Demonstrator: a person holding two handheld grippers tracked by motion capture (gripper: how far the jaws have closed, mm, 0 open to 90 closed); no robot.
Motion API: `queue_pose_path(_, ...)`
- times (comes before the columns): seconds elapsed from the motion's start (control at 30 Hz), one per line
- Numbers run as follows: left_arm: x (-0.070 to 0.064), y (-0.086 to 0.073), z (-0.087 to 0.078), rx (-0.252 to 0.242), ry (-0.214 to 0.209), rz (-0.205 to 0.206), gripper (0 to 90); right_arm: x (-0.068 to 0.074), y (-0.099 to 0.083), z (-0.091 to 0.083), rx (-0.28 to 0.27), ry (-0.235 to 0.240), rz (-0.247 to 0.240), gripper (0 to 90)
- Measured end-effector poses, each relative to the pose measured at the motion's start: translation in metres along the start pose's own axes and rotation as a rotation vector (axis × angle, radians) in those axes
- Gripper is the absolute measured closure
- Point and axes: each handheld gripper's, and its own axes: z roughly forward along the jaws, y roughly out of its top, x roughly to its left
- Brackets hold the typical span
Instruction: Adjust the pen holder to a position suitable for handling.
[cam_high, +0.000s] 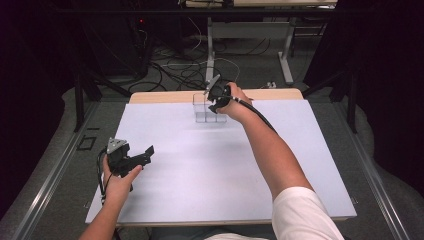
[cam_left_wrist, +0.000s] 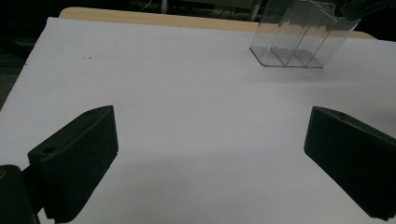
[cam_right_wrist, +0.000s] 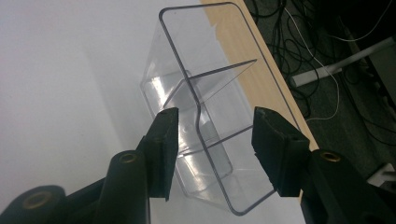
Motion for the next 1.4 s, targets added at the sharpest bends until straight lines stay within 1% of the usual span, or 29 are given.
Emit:
queue_pose_path(0.07,0.000,0.000,0.000,0.000,-0.001,0.000,3.1,0.000,0.000,0.003,-0.001,0.009,-0.010,50.9)
queue_pose_path(0.13,0.000,0.000,0.000,-0.002,-0.002,-0.003,3.1,0.001,0.000,0.006,-0.005,0.034,-0.018,52.7)
queue_pose_path(0.2,0.000,0.000,0.000,-0.002,-0.002,-0.004,3.2,0.003,0.001,0.008,0.002,0.046,-0.025,53.6)
queue_pose_path(0.23,0.001,0.000,0.000,0.009,-0.002,0.007,3.3,0.002,0.001,0.010,0.001,0.051,-0.039,54.4)
queue_pose_path(0.27,0.001,0.000,0.000,0.009,-0.002,0.008,3.3,0.004,0.001,0.011,0.003,0.061,-0.033,55.2)
queue_pose_path(0.33,0.002,0.000,0.000,0.010,-0.002,0.009,3.3,0.005,0.001,0.012,0.007,0.063,-0.031,55.4)
queue_pose_path(0.37,0.001,0.000,0.000,0.010,-0.004,0.002,3.4,0.005,0.001,0.014,0.011,0.074,-0.050,56.6)
queue_pose_path(0.4,0.001,0.000,0.000,0.010,-0.004,0.002,3.5,0.006,0.001,0.015,0.012,0.078,-0.051,56.9)
queue_pose_path(0.43,0.001,0.000,0.000,0.015,-0.006,0.010,3.5,0.006,0.001,0.016,0.015,0.087,-0.053,57.4)
queue_pose_path(0.47,0.001,0.000,0.000,0.015,-0.006,0.010,3.5,0.006,0.001,0.017,0.017,0.091,-0.061,58.1)
queue_pose_path(0.53,0.001,0.000,0.000,0.011,-0.005,0.012,3.6,0.007,0.001,0.017,0.021,0.094,-0.061,59.0)
queue_pose_path(0.57,0.001,0.000,0.000,0.011,-0.005,0.013,3.6,0.009,0.001,0.018,0.029,0.104,-0.067,60.2)
queue_pose_path(0.6,0.001,0.000,0.000,0.010,-0.006,0.014,3.6,0.009,0.001,0.018,0.029,0.104,-0.067,60.2)
queue_pose_path(0.63,0.001,-0.001,0.000,0.011,-0.005,0.013,3.7,0.010,0.001,0.019,0.030,0.090,-0.074,62.1)
queue_pose_path(0.7,0.001,-0.001,0.000,0.014,-0.005,0.012,3.8,0.010,0.001,0.018,0.029,0.091,-0.069,64.1)
queue_pose_path(0.73,0.001,-0.001,0.001,0.012,-0.005,0.014,3.8,0.009,0.001,0.017,0.033,0.089,-0.090,68.4)
queue_pose_path(0.8,0.001,-0.001,0.001,0.013,-0.005,0.014,3.9,0.010,0.001,0.016,0.034,0.095,-0.094,72.3)
queue_pose_path(0.87,0.001,-0.001,0.001,0.015,-0.005,0.014,3.9,0.010,0.001,0.015,0.039,0.100,-0.116,75.6)
queue_pose_path(0.9,0.000,-0.001,0.001,0.013,-0.005,0.009,4.0,0.011,0.001,0.014,0.041,0.101,-0.119,78.5)
queue_pose_path(0.93,0.000,-0.001,0.001,0.013,-0.005,0.009,4.0,0.011,0.001,0.014,0.041,0.101,-0.119,78.5)
queue_pose_path(0.97,0.000,-0.001,0.001,0.013,-0.005,0.009,4.0,0.011,0.001,0.013,0.047,0.105,-0.152,83.9)
queue_pose_path(1.0,0.000,-0.001,0.001,0.014,-0.005,0.009,4.0,0.011,0.001,0.013,0.046,0.113,-0.165,84.3)
queue_pose_path(1.07,0.000,-0.001,0.001,0.015,-0.005,0.011,4.1,0.013,0.001,0.013,0.050,0.110,-0.170,84.6)
queue_pose_path(1.13,0.000,-0.001,0.001,0.014,-0.005,0.012,4.1,0.014,0.002,0.012,0.060,0.105,-0.191,85.3)
queue_pose_path(1.2,0.000,-0.001,0.001,0.013,-0.006,0.013,4.1,0.016,0.003,0.011,0.067,0.105,-0.227,86.1)
queue_pose_path(1.3,0.000,-0.001,0.001,0.018,-0.005,0.013,4.1,0.018,0.004,0.011,0.055,0.097,-0.241,86.7)
queue_pose_path(1.33,0.000,-0.001,0.001,0.017,-0.004,0.013,4.2,0.018,0.004,0.010,0.069,0.098,-0.251,87.0)
queue_pose_path(1.37,0.000,-0.001,0.001,0.015,-0.004,0.013,4.2,0.018,0.004,0.009,0.076,0.089,-0.257,87.7)
queue_pose_path(1.4,0.000,-0.001,0.000,0.014,-0.003,0.013,4.2,0.018,0.004,0.009,0.076,0.089,-0.257,87.7)
